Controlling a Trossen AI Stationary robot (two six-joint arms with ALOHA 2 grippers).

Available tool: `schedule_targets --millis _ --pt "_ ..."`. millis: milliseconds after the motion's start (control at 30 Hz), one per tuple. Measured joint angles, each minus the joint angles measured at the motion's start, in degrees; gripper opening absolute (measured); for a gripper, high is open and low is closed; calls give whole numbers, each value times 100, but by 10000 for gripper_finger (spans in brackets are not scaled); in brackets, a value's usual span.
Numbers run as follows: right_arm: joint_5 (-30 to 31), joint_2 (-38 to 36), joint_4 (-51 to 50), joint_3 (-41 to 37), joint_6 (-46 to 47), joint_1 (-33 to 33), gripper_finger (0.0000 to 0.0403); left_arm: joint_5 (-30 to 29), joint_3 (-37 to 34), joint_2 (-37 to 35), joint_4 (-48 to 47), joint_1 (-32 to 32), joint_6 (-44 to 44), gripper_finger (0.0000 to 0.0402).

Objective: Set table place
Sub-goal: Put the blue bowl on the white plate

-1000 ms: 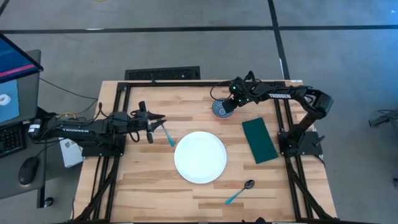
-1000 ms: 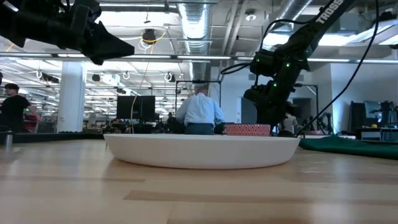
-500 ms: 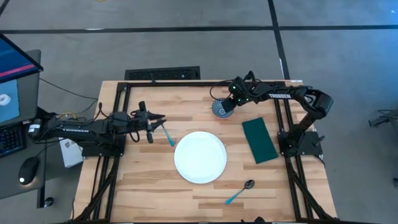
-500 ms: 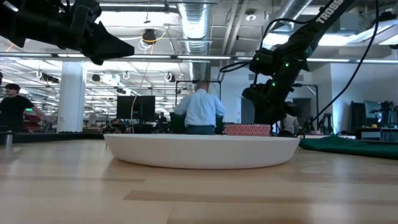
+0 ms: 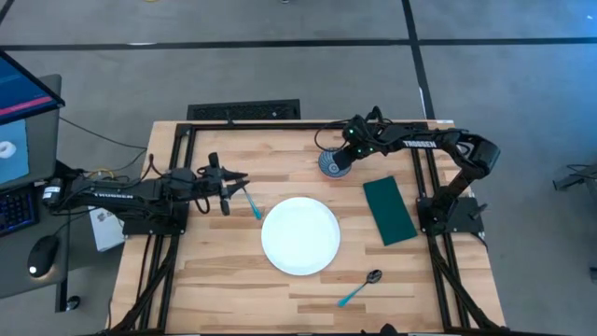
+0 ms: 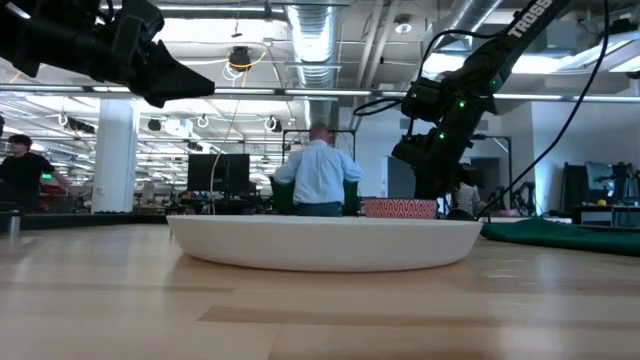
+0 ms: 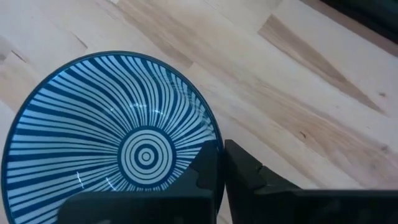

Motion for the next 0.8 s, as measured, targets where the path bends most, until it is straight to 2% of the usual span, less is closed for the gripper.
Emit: schedule_targets --millis 300,467,700,800 --pt "98 0 167 0 106 0 31 0 0 0 -94 0 -4 87" --pt "-94 0 235 139 -19 35 31 0 0 2 -101 0 -9 87" --pt "-448 -68 135 816 -72 416 31 0 0 2 -214 0 -13 87" --pt "-448 -71 -646 1430 -300 762 31 0 2 2 -226 2 -13 87"
